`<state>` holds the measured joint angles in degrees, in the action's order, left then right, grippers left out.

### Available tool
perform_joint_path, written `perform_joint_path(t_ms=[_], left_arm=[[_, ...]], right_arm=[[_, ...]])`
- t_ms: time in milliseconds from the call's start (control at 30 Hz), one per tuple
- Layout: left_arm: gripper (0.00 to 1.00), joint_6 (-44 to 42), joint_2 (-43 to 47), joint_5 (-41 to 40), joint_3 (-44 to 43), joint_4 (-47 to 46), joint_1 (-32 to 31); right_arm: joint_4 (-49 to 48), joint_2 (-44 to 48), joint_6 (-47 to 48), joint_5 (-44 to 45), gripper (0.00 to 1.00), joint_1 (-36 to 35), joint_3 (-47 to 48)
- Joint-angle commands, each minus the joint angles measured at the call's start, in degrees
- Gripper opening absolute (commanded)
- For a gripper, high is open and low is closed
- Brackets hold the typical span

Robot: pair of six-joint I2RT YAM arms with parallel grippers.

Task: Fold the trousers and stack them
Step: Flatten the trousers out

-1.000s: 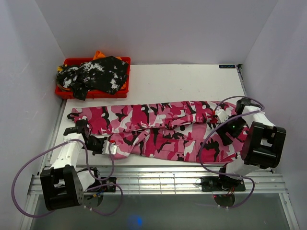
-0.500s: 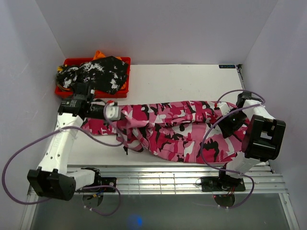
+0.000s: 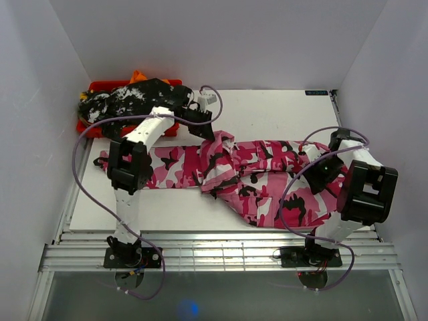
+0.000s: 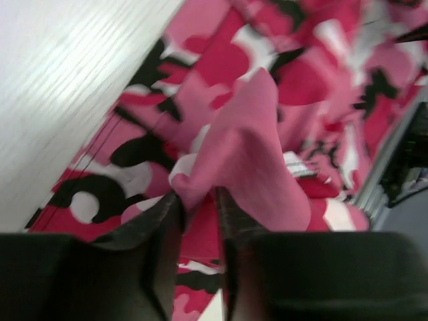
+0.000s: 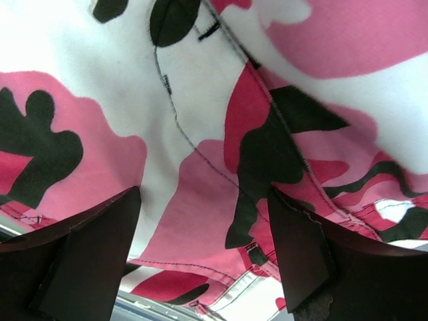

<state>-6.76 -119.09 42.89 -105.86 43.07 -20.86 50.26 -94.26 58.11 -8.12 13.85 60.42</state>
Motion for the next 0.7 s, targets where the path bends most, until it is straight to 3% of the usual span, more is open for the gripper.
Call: perform_joint_path(t_ms=[0,33,67,100,267,367,400,500,667], left_arm=[[0.43,9.1,0.9,-9.0,-1.5,1.1,1.3],[0.49,9.0,1.8,-10.2,-0.2,0.2,1.8],[0.77,8.2,4.6,-11.6,0.6,-0.9,2.9],[0.8,7.2,6.1,-12.6,1.0,-1.2,3.3],[0.82,-6.3,19.7,-12.0,9.2,0.7,2.3],[0.83,-13.2,29.9,-16.3,20.0,0.8,-6.8],[0.83,-15.5,33.4,-21.2,25.7,-0.6,-9.5],[0.83,-17.9,36.0,-29.2,34.0,-5.1,-19.7],[0.82,-15.9,32.0,-39.8,35.2,-8.1,-29.7]], right_arm=[[0.8,3.5,1.5,0.3,0.82,0.2,-0.7],[1.0,4.2,1.2,0.3,0.83,0.2,-0.8],[1.4,5.2,1.2,0.1,0.83,0.5,-0.7],[2.2,5.7,1.1,-0.1,0.83,0.7,-0.6],[7.8,8.7,-0.2,-2.7,0.84,2.1,2.1],[10.5,9.7,-1.9,-3.6,0.83,2.4,2.2],[11.2,9.8,-2.2,-3.9,0.83,2.4,1.9],[13.5,9.5,-3.9,-4.9,0.82,2.5,-0.3],[11.5,10.1,-6.6,-4.3,0.81,2.8,-5.0]])
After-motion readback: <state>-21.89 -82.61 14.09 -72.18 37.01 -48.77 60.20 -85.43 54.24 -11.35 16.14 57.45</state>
